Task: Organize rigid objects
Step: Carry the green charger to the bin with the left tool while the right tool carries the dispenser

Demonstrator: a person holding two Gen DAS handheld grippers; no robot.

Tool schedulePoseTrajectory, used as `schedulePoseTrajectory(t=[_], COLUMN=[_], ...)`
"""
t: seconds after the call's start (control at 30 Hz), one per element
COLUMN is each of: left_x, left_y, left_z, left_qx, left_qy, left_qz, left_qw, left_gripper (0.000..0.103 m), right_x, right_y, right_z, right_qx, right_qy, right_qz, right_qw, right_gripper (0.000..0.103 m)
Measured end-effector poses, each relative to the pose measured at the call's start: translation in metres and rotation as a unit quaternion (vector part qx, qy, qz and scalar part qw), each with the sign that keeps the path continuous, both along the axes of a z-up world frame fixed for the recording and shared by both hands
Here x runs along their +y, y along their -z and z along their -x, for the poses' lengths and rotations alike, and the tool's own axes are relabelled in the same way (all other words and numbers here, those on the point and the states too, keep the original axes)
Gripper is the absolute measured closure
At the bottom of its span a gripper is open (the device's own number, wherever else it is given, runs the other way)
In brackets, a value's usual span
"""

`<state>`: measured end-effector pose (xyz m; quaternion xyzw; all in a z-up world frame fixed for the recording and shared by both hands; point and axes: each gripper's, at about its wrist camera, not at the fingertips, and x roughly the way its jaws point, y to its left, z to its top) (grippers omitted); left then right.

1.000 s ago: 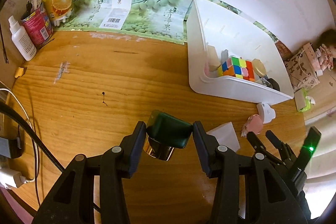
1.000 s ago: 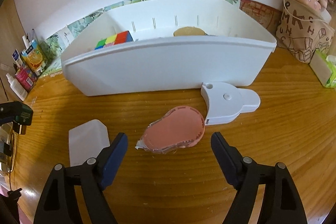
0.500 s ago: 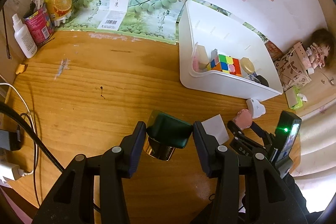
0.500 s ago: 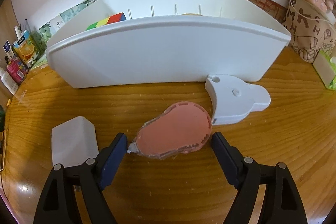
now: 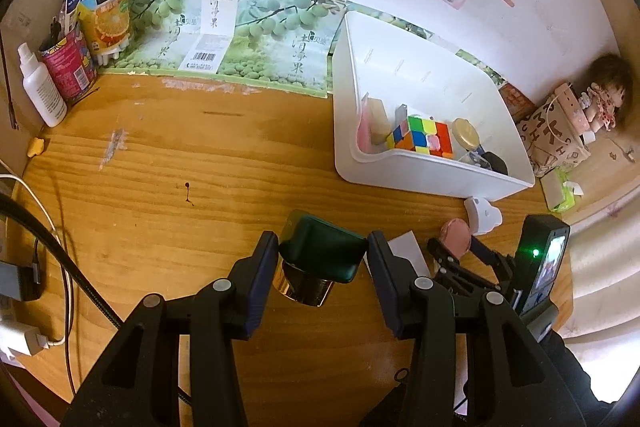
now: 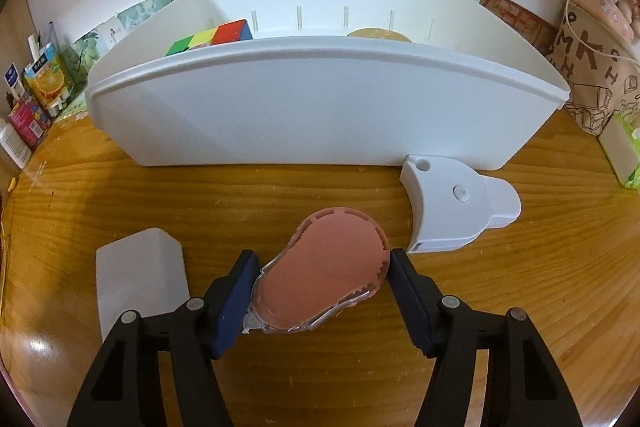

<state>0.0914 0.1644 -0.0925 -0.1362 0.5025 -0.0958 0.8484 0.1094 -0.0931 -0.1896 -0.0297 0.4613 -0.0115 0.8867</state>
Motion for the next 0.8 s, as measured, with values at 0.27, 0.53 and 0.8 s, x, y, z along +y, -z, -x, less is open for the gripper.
schedulePoseTrajectory(t=[0.27,0.53,0.8], left_x=[0.001,-0.003,-0.013], left_y=[0.003,0.009,-0.001], left_z=[-0.007,-0.014,-0.031], left_qx=[-0.008,-0.013,-0.055], left_qy=[-0.001,0.000,0.006], left_qz=[-0.001,0.018,0.033], left_qw=[1.0000,0.9997,0.9979], left_gripper=[0.054,0.054,0.054], right_x=[-0.001,-0.007,-0.017], right_y=[-0.007,-0.030,-0.070], right_z=[0.007,0.025,0.034], right_qx=[0.016,0.012,-0.025], right_qy=[-0.011,-0.019,-0.027], right_qz=[-0.027,-0.060,-0.069], right_qw=[0.999,0.998,0.997], right_gripper=[0.037,0.037,0.037])
